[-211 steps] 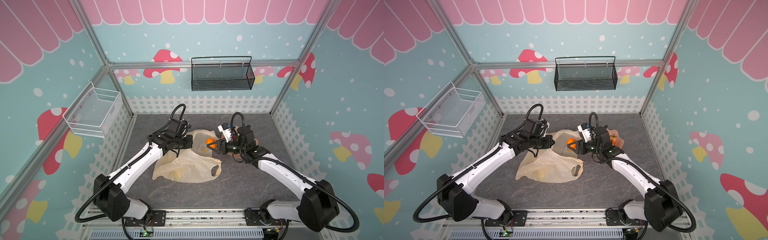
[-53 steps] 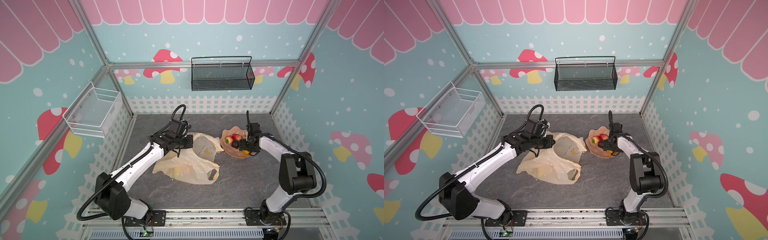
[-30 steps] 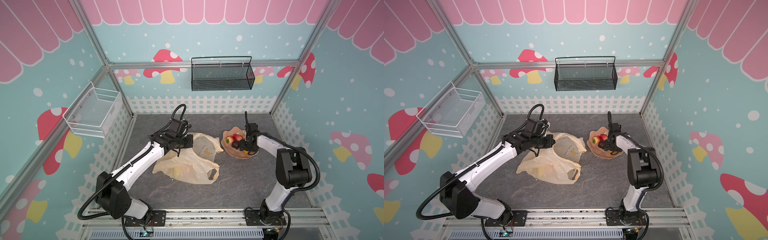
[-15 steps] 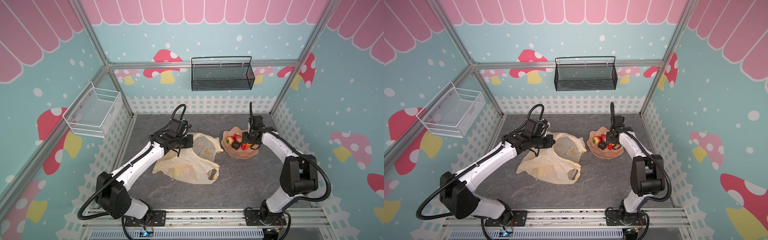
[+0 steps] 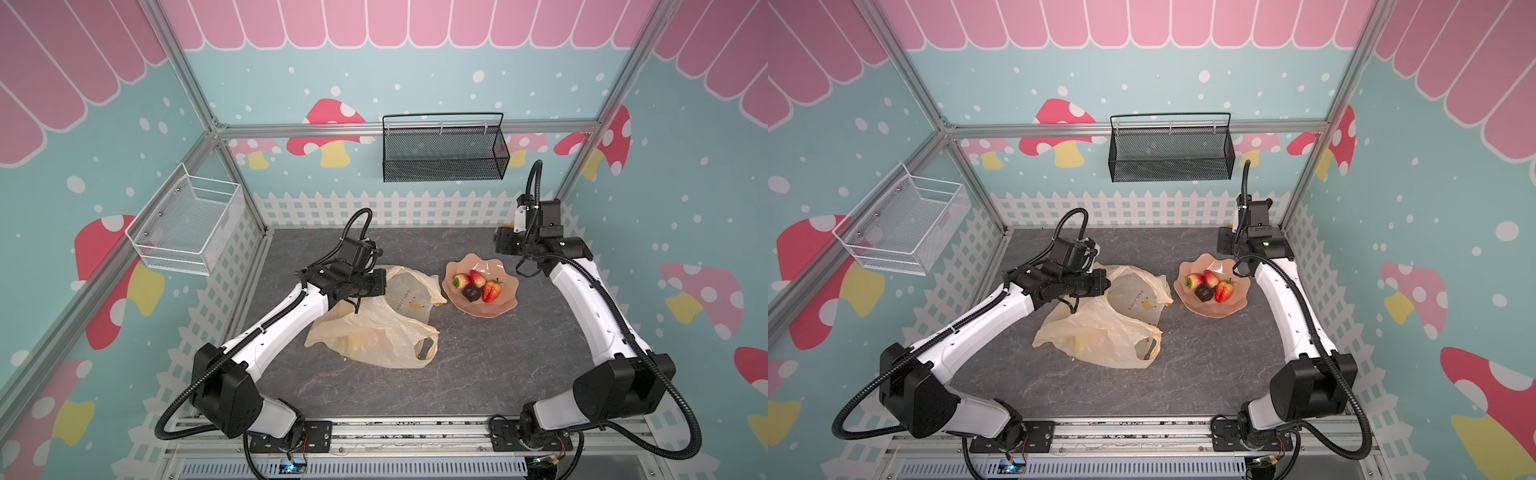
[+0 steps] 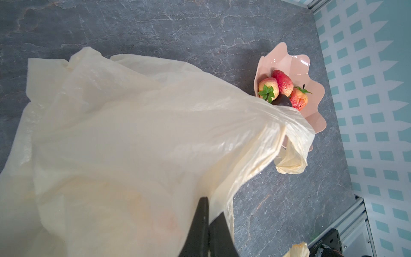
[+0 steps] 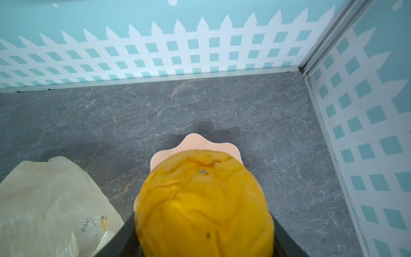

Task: Place the fruits into the plastic bag
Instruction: Pick up the fruit from the plate.

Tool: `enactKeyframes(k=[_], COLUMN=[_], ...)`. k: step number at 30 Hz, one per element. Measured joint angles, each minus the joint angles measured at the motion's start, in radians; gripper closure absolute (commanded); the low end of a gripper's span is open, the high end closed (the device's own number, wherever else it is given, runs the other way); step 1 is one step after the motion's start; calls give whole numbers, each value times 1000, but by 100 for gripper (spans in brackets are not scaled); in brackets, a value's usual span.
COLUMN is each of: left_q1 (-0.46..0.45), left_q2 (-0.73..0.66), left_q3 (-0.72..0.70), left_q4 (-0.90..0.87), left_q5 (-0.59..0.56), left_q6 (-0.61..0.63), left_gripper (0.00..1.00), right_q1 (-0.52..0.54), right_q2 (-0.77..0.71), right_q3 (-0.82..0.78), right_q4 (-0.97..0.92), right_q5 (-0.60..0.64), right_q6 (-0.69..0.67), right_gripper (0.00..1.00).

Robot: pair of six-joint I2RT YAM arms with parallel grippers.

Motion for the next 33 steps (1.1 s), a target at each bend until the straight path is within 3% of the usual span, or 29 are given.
enactKeyframes(k=[9, 19, 23, 33], left_q1=[0, 0, 0, 0], left_q2=[0, 0, -1, -8], left_q3=[0, 0, 0, 0], left_q4=[0, 0, 0, 0], left_q5=[0, 3, 3, 4], left_q6=[0, 0, 0, -1], left_gripper=[100, 100, 100, 100], right_q1=[0, 6, 19, 54], right_q2=[-43, -267, -291, -307], right_q3=[-60, -327, -355, -396], right_q4=[40, 372, 451, 502], right_q5=[-94, -612, -743, -842], right_q6=[-21, 46, 73, 87], right_gripper=[51, 52, 52, 54])
